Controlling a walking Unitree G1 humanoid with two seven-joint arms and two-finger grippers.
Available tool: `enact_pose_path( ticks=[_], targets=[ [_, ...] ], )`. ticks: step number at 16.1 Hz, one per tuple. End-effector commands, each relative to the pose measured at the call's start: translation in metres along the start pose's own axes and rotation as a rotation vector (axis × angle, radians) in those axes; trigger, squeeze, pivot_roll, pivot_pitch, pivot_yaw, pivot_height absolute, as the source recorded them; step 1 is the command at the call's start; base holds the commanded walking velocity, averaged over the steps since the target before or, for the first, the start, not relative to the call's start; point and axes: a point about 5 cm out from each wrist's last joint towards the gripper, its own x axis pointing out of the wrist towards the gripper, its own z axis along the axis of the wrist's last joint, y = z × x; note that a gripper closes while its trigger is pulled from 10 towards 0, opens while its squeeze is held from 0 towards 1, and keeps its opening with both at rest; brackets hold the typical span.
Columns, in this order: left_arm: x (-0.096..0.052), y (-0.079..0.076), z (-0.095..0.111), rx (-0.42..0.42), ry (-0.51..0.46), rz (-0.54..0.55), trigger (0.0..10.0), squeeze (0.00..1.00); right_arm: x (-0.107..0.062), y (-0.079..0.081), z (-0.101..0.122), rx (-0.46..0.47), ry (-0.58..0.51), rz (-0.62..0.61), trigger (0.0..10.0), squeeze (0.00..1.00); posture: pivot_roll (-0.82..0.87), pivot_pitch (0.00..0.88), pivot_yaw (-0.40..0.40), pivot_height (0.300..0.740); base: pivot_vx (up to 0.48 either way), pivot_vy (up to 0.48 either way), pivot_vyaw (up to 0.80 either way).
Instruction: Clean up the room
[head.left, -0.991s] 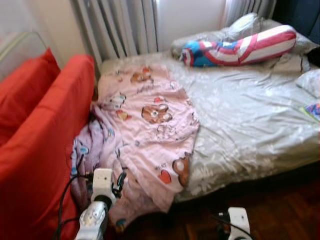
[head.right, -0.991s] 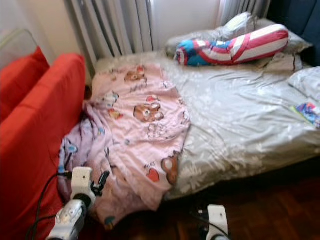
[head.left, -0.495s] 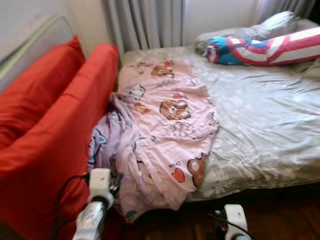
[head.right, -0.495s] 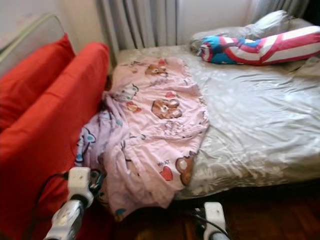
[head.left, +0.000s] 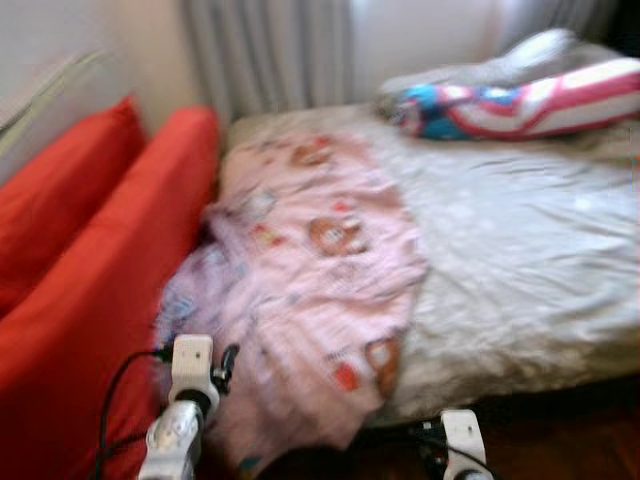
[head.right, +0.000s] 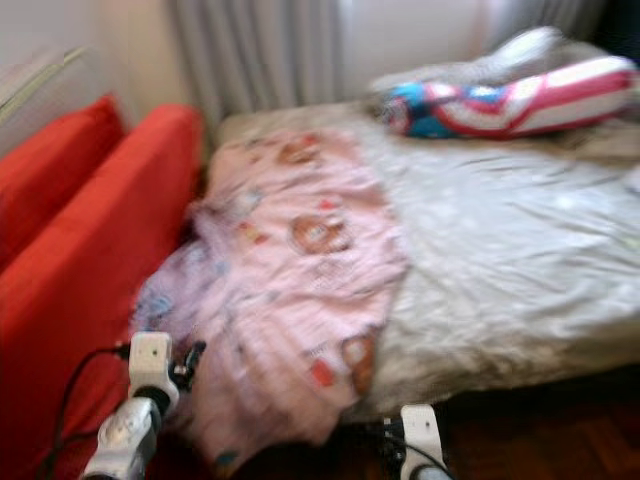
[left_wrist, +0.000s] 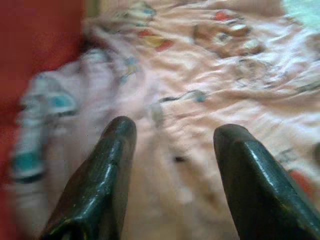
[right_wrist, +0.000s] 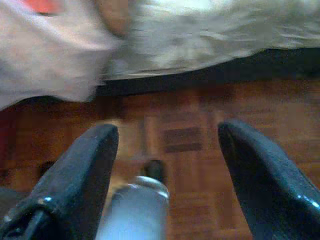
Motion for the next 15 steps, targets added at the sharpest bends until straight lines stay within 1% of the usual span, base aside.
enact_pose_path(
  ticks=[1,4,5,6,8,11,15],
  targets=[
    [-0.0014,0.0007,-0.0015,-0.003,0.003,0.001,10.0,0.0,0.0006,-0.0005,0.0033,-0.007,-0.006,0.001,10.0,0.0,0.01,0.0,0.03,0.74,0.345,0.0,0.0],
    [-0.0017,0.0005,-0.0021,0.0,0.006,-0.002,10.0,0.0,0.0005,-0.0006,0.0028,-0.007,-0.005,0.0,10.0,0.0,0.01,0.0,0.031,0.74,0.349,0.0,0.0],
    [-0.0018,0.0005,-0.0027,-0.001,0.01,-0.004,10.0,0.0,0.0005,-0.0006,0.0032,-0.024,-0.006,0.002,10.0,0.0,0.0,0.0,0.031,0.74,0.247,0.0,0.0],
    [-0.0019,0.0004,-0.0026,-0.004,0.009,-0.004,10.0,0.0,0.0005,-0.0006,0.0032,-0.027,-0.007,0.003,10.0,0.0,0.0,0.0,0.03,0.74,0.0,0.0,0.0],
    [-0.002,0.0001,-0.0028,-0.002,0.009,-0.005,10.0,0.0,0.0005,-0.0006,0.0033,-0.036,-0.008,0.007,10.0,0.0,0.01,0.0,0.03,0.74,0.0,0.0,0.8],
    [-0.0018,0.0006,-0.003,0.001,0.013,-0.003,10.0,0.0,0.0005,-0.0002,0.003,-0.023,-0.006,0.012,10.0,0.0,0.01,0.0,0.03,0.74,0.0,0.0,0.77],
    [-0.001,0.0025,-0.0016,0.001,0.012,0.005,10.0,0.0,0.0004,-0.0001,0.0028,0.003,-0.009,0.012,10.0,0.0,0.01,0.0,0.028,0.74,0.0,0.0,0.0]
  ],
)
